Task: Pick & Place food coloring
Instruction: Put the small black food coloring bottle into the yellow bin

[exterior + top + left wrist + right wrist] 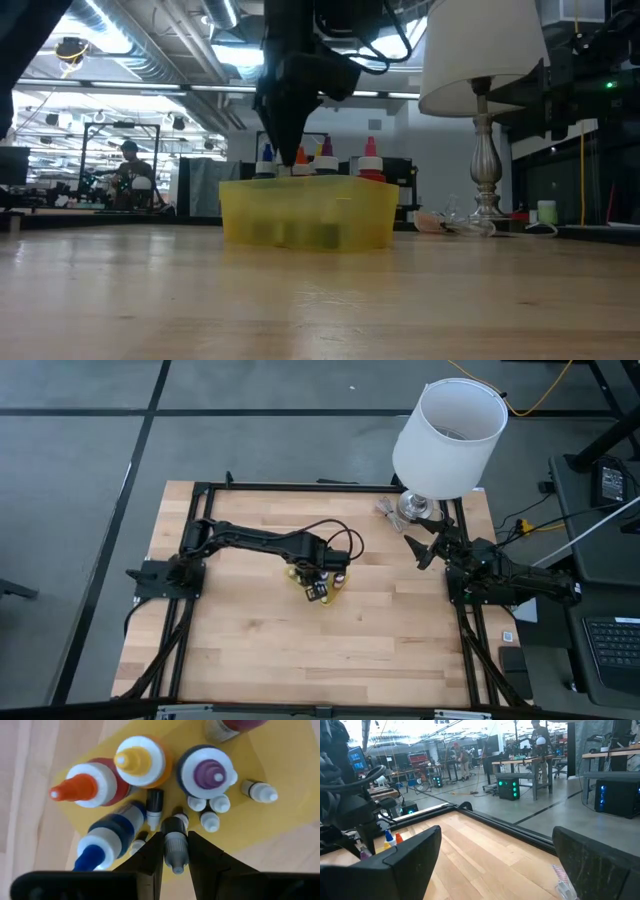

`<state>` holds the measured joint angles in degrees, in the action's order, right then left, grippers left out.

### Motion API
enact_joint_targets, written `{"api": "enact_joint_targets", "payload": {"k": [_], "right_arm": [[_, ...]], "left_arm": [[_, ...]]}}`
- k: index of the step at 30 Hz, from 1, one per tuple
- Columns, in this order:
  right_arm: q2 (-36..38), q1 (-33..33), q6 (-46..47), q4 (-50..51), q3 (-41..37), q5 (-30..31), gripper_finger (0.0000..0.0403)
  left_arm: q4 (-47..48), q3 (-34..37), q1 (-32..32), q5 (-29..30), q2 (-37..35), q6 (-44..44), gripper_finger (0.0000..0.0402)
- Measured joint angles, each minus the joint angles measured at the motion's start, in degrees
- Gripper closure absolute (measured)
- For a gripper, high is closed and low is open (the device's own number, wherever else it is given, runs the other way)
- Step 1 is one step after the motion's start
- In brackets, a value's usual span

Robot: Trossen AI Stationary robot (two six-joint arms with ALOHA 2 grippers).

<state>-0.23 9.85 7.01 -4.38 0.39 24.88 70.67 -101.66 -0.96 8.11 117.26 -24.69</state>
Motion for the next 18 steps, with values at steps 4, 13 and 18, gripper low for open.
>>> {"api": "enact_joint_targets", "payload": {"k": [4,13,18], "right_arm": [[0.0,0.0,0.0,0.02,0.01,0.0,0.0022],[-0.01,0.0,-0.01,0.0,0.01,0.0,0.0022],[0.0,0.0,0.0,0.0,0.01,0.0,0.0022]], "left_arm": [[-0.65,-0.01,0.0,1.13,0.48,0.0,0.0333],[-1.96,0.03,-0.06,2.05,2.11,0.01,0.0333],[-3.92,0.03,-0.02,2.46,2.09,0.02,0.0333]]}}
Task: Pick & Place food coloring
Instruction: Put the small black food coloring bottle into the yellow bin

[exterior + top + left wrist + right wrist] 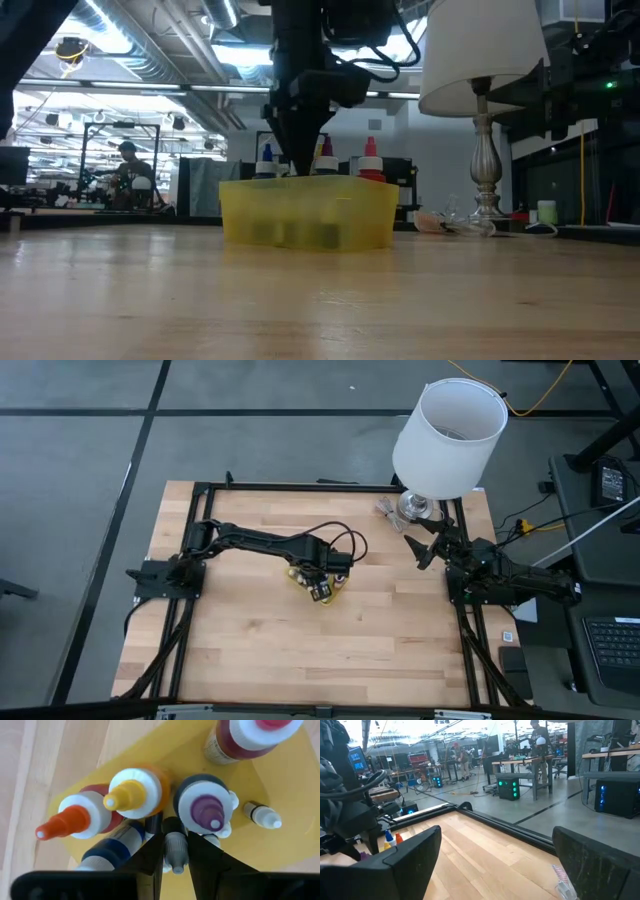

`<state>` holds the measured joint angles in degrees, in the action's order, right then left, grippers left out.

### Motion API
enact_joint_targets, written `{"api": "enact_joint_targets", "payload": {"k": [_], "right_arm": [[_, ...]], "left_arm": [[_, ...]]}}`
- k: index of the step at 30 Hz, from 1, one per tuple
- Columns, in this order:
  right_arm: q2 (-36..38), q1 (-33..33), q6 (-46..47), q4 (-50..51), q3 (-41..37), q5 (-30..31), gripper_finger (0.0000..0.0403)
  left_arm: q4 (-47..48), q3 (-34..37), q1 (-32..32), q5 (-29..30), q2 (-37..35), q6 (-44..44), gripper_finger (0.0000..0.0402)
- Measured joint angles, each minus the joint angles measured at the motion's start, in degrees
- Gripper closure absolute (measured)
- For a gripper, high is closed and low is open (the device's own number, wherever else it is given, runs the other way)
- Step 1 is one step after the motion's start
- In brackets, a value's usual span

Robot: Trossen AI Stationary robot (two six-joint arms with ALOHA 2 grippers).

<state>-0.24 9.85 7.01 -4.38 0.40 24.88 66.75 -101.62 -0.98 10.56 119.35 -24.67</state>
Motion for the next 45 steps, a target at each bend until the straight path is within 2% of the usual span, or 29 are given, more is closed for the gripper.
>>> {"api": "enact_joint_targets", "payload": {"k": [21,45], "right_arm": [[0.0,0.0,0.0,0.02,0.0,0.0,0.0022],[0.01,0.0,0.0,0.02,0.0,0.0,0.0022]], "left_arm": [[-6.1,7.77,-0.06,0.07,-0.02,-0.04,0.0333],[-9.47,7.74,0.83,-1.08,0.59,2.13,0.0333]]}}
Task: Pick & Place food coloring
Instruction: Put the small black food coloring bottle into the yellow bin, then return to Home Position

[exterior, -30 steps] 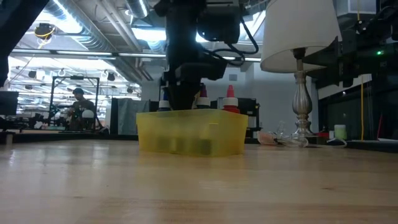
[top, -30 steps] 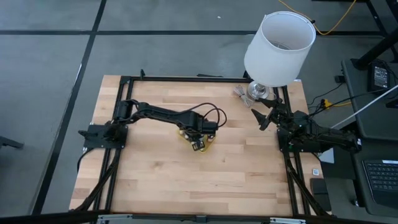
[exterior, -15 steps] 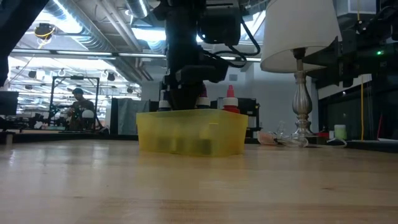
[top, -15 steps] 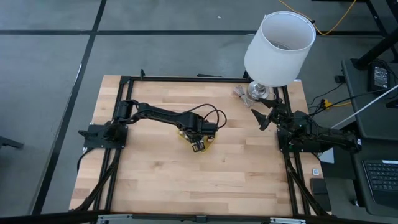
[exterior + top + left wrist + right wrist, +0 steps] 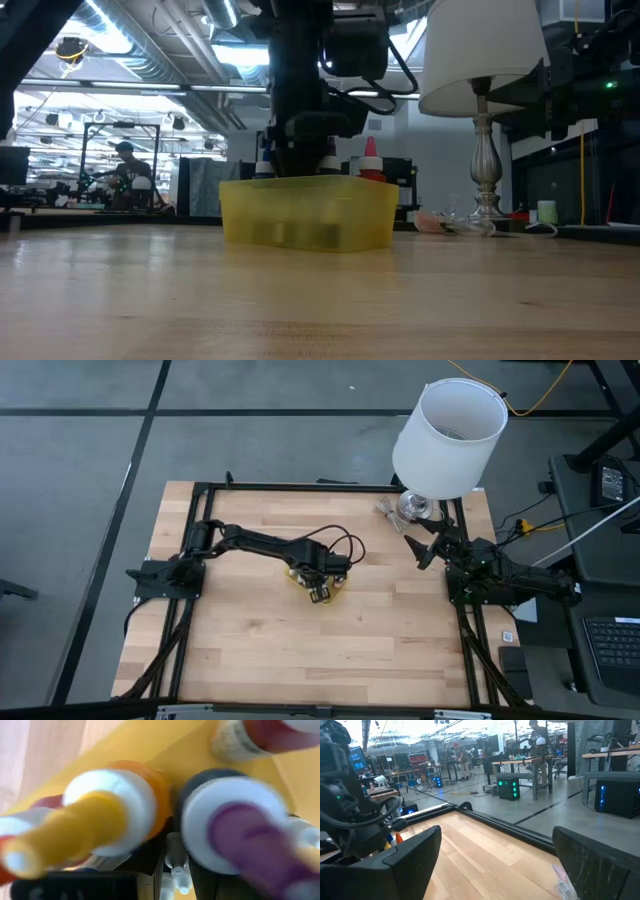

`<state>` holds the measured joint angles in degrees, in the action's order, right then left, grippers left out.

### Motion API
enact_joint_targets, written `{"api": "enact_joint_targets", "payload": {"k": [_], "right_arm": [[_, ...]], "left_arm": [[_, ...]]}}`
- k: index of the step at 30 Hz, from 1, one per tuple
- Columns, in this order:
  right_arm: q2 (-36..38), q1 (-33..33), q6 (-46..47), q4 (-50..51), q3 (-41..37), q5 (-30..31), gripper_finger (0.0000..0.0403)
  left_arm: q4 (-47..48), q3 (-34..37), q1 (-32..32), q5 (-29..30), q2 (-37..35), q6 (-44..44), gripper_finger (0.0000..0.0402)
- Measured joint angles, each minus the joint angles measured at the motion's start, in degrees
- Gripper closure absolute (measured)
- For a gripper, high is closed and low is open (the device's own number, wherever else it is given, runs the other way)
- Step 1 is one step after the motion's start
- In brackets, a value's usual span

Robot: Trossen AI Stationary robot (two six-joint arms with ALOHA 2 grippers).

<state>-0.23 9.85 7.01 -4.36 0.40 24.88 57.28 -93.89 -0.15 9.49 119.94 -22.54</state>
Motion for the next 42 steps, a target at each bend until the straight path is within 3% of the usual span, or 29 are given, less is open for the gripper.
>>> {"api": "enact_joint_targets", "payload": {"k": [5,22,34,42], "right_arm": [[-0.01,0.0,0.0,-0.02,0.0,0.0,0.0022],[0.0,0.0,0.0,-0.02,0.0,0.0,0.0022],[-0.02,0.0,0.0,-0.01,0.0,0.0,0.0022],[-0.01,0.0,0.0,-0.02,-0.01,0.0,0.0022]], "left_arm": [[0.07,0.0,0.39,-0.25,0.02,-0.08,0.0324],[0.65,0.0,0.32,-0.28,-0.32,0.21,0.0222],[1.63,0.0,-1.78,-1.71,-6.29,3.48,0.0111],[3.2,0.0,-7.44,-1.93,-13.28,6.94,0.0083]]}}
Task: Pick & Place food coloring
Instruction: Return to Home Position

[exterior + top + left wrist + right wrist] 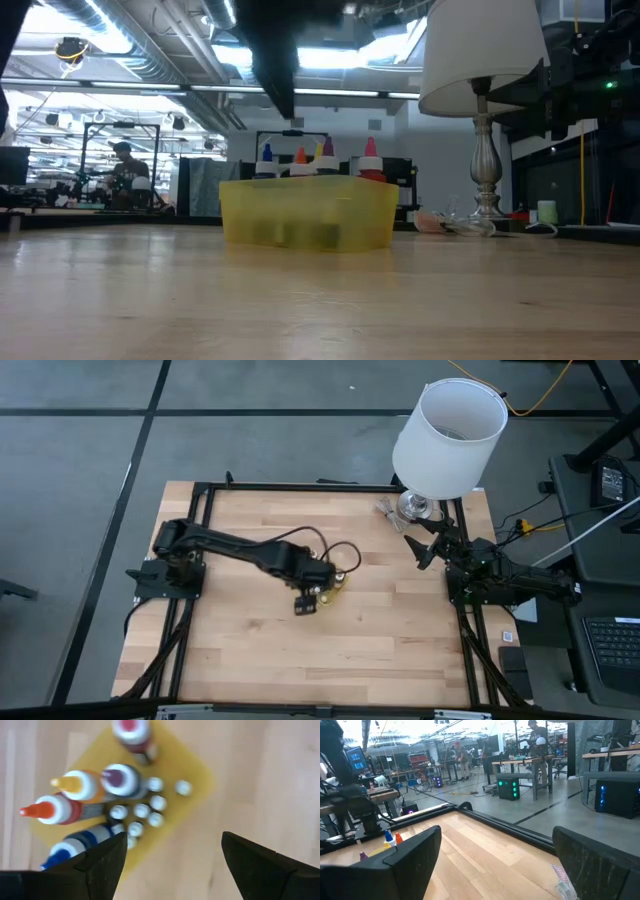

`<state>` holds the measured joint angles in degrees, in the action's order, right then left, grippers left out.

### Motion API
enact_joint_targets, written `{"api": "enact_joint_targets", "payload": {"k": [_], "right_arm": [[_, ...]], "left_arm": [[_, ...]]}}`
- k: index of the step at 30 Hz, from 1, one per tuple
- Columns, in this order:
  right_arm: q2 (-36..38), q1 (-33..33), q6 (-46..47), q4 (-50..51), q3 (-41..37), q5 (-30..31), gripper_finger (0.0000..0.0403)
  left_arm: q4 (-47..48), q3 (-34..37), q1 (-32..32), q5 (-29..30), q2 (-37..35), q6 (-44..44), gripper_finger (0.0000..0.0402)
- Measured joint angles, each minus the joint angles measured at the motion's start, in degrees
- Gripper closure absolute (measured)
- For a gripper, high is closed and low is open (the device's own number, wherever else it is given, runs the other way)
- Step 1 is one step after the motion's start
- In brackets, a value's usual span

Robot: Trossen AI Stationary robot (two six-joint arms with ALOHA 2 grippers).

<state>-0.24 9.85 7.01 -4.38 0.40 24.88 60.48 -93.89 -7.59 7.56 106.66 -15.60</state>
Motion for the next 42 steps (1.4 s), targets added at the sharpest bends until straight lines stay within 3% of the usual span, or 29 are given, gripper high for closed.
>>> {"api": "enact_joint_targets", "payload": {"k": [4,13,24,32,42], "right_arm": [[-0.01,0.0,-0.01,0.02,-0.01,0.0,0.0022],[0.01,0.0,0.0,0.0,0.01,0.0,0.0022],[-0.02,0.0,0.0,0.0,-0.01,0.0,0.0022],[-0.01,0.0,0.0,0.0,0.01,0.0,0.0022],[0.01,0.0,0.0,0.0,0.01,0.0,0.0022]], "left_arm": [[-0.23,2.73,-4.07,-0.18,-4.74,4.18,0.0082],[-12.25,23.47,-11.31,-0.04,-21.7,5.3,0.0082],[-27.91,46.36,-14.61,-0.15,-41.5,2.74,0.0083],[-37.22,59.72,-13.89,-0.23,-53.9,-0.13,0.0084],[-39.41,69.39,-7.26,0.25,-67.48,6.98,0.0084]]}}
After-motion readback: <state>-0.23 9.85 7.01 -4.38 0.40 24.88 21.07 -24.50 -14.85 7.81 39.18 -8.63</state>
